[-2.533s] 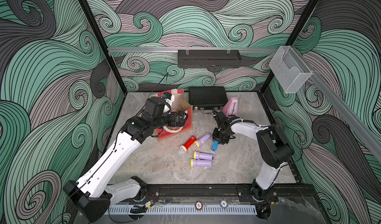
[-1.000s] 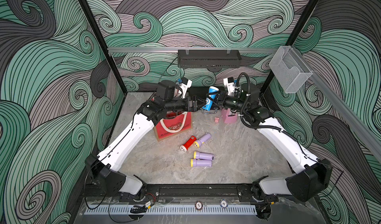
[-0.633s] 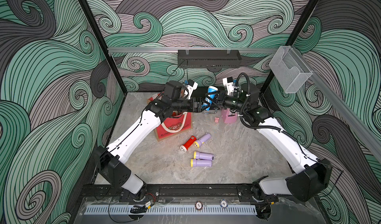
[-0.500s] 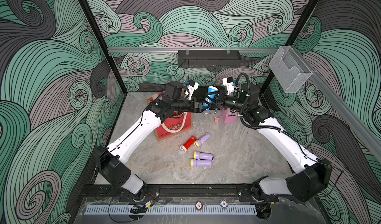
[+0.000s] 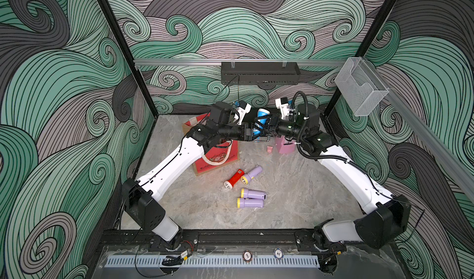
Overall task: Put the flashlights into the tote bags
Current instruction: Place the flashlight in the canvas bag.
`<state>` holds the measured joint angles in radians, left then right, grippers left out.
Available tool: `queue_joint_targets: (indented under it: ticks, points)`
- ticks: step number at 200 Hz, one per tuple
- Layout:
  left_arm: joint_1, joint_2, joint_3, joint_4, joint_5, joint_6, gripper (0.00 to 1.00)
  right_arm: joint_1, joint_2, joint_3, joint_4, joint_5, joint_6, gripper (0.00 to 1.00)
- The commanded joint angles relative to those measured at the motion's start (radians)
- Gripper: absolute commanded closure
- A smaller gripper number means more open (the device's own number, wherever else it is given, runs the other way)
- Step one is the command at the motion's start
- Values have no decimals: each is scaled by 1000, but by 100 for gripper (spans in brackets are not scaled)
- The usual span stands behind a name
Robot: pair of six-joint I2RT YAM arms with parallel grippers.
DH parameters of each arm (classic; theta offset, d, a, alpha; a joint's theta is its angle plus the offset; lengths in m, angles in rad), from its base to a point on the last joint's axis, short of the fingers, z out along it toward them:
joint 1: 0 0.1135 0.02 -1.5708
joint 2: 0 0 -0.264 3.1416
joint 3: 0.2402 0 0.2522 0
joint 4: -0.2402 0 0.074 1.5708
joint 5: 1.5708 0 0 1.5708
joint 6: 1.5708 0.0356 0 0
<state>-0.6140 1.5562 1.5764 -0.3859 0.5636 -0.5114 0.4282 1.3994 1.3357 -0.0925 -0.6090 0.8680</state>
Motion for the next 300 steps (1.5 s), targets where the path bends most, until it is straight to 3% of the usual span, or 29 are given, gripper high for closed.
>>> queue_joint_targets:
  ticks: [1,37,56,63,86,120,209,233,281,300]
  points:
    - [-8,4,25,18,-5,1,48,9,-13,5,2,8,-4,100]
    - [-9,3,23,11,-16,8,62,15,-13,2,-5,13,-3,100]
    - [-9,2,22,6,-17,13,64,18,-7,6,-6,13,-1,100]
    - [-8,2,22,4,-16,14,62,20,-4,8,-7,16,0,100]
    - [-9,2,19,1,-14,14,42,28,3,6,-6,23,8,100]
    - [-9,0,10,6,-16,14,42,37,4,-6,10,32,23,100]
    - [-8,-15,-3,-4,-21,26,81,44,9,-7,7,36,26,100]
    - [-9,-26,0,-8,-29,29,99,44,9,-7,-1,40,25,100]
    - [-9,-54,11,-31,-38,51,100,46,13,-1,-30,47,29,69]
    - [-8,-69,13,-45,-40,61,100,46,19,6,-45,46,29,46]
